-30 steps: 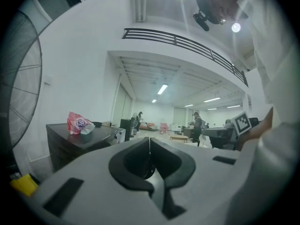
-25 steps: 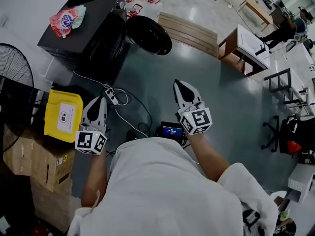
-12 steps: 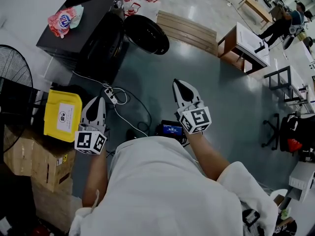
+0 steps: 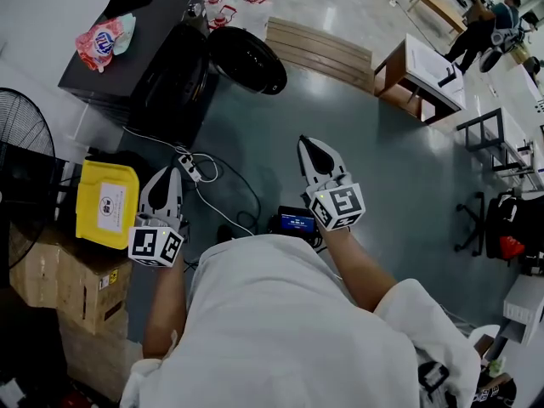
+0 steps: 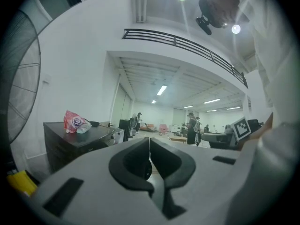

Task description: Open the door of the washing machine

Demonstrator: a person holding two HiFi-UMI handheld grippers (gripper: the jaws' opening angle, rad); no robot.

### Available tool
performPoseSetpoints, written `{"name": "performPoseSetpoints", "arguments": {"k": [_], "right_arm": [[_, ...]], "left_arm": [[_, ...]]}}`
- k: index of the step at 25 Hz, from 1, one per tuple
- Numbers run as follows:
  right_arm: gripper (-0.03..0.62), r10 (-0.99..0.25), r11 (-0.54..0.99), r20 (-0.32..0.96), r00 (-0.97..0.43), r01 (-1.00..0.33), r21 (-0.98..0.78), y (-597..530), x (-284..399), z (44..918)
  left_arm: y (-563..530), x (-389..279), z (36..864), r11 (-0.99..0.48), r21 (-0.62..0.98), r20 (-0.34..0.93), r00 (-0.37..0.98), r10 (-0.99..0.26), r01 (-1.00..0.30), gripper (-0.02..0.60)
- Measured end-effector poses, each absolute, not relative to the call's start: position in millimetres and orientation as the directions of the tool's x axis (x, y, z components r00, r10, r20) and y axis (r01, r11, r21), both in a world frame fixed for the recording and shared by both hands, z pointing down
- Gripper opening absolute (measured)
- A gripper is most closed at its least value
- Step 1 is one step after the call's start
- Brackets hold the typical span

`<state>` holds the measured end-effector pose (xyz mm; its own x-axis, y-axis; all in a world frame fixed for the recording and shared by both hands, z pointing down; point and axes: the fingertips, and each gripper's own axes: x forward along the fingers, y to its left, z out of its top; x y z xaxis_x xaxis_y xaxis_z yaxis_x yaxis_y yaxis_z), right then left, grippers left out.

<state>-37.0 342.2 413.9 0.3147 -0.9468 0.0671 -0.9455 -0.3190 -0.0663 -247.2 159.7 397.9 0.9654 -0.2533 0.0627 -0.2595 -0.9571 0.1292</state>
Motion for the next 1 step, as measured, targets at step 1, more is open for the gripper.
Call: {"name": "performPoseSetpoints", "arguments": {"k": [1], "right_arm": [[0.031, -0.947, -0.319, 0.067, 0.315, -0.945, -0.068, 344.0, -34.7, 413.9]], "left_arm": [[161.3, -244.4, 397.7, -0.957, 0.13, 0.063, 0.965, -0.253, -0.259, 0.011]]}}
